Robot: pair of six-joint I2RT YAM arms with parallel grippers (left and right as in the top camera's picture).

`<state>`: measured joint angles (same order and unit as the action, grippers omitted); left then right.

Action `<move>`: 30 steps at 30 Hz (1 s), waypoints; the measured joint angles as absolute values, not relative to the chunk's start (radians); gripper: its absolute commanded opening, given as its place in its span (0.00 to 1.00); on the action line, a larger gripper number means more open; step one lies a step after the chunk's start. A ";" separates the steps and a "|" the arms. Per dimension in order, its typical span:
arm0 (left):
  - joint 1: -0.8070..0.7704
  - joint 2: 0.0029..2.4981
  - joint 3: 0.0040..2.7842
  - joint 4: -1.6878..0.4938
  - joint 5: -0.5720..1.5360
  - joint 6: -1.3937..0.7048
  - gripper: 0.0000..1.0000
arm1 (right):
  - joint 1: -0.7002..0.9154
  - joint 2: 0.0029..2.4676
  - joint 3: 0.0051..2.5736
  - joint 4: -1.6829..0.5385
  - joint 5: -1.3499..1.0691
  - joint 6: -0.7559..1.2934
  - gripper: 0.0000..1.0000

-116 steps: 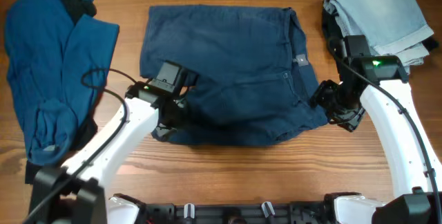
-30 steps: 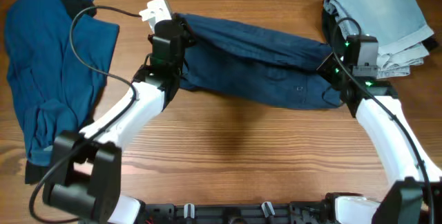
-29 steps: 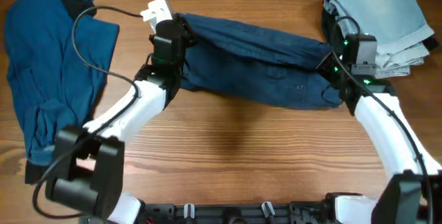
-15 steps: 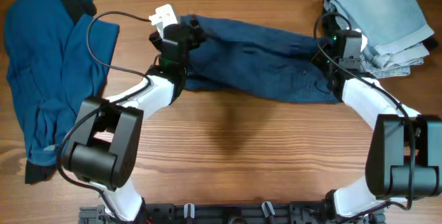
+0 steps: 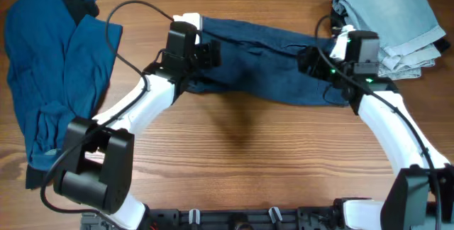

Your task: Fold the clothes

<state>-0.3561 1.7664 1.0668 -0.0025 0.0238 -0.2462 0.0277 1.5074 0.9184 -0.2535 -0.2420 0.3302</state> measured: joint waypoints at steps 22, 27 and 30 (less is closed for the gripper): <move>-0.099 1.962 1.139 -0.305 0.029 -0.362 0.04 | 0.046 1.449 0.918 -0.322 -0.296 0.314 0.39; -0.097 1.962 1.138 -0.301 0.028 -0.362 0.04 | 0.173 1.454 0.918 -0.243 -0.287 0.295 0.04; -0.110 1.960 1.136 -0.296 0.004 -0.365 0.04 | 0.258 1.537 0.919 -0.089 -0.287 0.266 0.04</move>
<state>-0.1104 1.9602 1.1362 -0.2958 0.0040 -0.3653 0.2584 1.5372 0.9192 -0.0891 -0.2874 0.2665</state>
